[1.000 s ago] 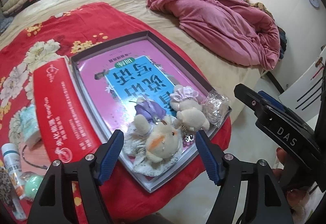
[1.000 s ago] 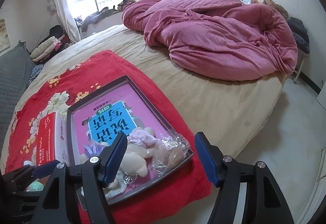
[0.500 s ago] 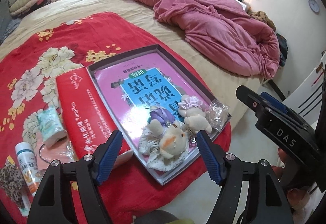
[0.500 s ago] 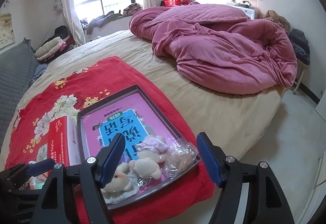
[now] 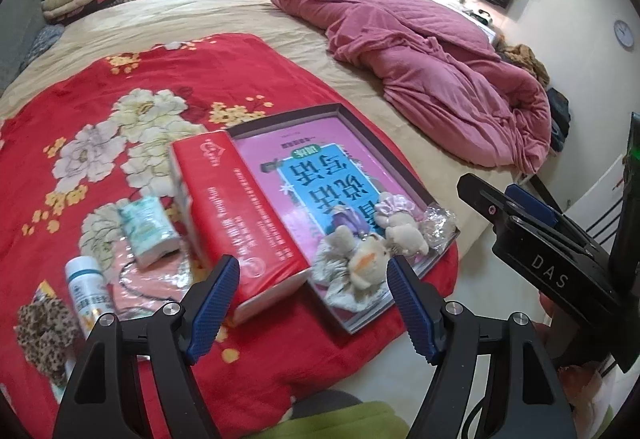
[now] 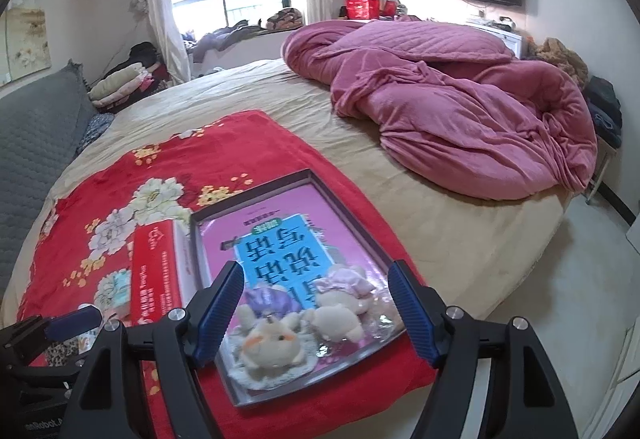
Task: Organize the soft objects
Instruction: 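Withdraw both open tools away from the pink box, then move both open tools toward the loose items beside the box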
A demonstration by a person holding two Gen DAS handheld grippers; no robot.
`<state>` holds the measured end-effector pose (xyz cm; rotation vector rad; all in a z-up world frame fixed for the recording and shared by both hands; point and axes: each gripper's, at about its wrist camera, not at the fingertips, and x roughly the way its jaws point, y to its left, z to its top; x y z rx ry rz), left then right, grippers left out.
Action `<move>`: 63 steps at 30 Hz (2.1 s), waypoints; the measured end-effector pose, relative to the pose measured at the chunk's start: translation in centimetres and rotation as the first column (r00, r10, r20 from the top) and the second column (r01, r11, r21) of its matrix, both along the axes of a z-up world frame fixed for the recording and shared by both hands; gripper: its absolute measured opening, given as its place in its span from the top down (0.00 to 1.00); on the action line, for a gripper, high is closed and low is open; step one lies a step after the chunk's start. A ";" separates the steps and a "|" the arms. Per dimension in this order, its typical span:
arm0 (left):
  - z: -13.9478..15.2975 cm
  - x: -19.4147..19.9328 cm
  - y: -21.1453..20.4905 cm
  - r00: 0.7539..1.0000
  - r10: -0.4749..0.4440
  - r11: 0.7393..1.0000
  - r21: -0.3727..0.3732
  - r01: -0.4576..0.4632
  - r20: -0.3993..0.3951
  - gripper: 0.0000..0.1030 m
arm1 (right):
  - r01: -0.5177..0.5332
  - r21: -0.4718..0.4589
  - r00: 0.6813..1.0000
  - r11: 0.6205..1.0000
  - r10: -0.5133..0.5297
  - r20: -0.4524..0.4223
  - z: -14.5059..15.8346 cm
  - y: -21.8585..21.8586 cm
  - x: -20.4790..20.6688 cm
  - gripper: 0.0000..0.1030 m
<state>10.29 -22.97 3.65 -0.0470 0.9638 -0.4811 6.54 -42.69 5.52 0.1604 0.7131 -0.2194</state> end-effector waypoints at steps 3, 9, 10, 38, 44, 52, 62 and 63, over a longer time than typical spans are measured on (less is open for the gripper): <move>0.4 -0.3 1.3 1.000 0.020 1.000 -0.001 -0.020 0.005 0.25 | -0.018 -0.005 1.000 1.000 0.018 -0.005 0.3 1.1 -0.1 0.28; 1.0 -0.8 3.7 0.999 0.048 0.999 -0.014 -0.048 0.009 0.25 | -0.058 -0.022 0.998 0.998 0.057 -0.022 0.5 3.7 -0.5 0.28; 1.1 -0.9 4.2 0.999 0.053 0.998 -0.015 -0.053 0.010 0.25 | -0.063 -0.025 0.998 0.998 0.062 -0.024 0.5 4.0 -0.6 0.28; 3.2 -4.9 17.4 0.974 0.225 0.974 -0.040 -0.223 0.032 0.25 | -0.252 -0.104 0.967 0.962 0.253 0.000 3.7 15.6 -2.1 0.27; 3.2 -5.8 19.9 0.965 0.262 0.964 -0.046 -0.261 0.027 0.25 | -0.273 -0.120 0.961 0.955 0.275 0.002 4.3 17.4 -2.2 0.27; 3.1 -6.6 23.9 0.944 0.330 0.943 -0.049 -0.329 0.019 0.25 | -0.305 -0.122 0.952 0.945 0.307 0.000 4.6 19.2 -2.1 0.27; 0.9 -6.3 29.1 0.903 0.429 0.901 -0.047 -0.430 -0.029 0.25 | -0.355 -0.112 0.935 0.928 0.352 -0.046 2.5 21.3 -1.0 0.27; 0.6 -6.3 29.5 0.900 0.435 0.899 -0.046 -0.436 -0.034 0.25 | -0.359 -0.111 0.933 0.927 0.355 -0.052 2.2 21.5 -0.9 0.27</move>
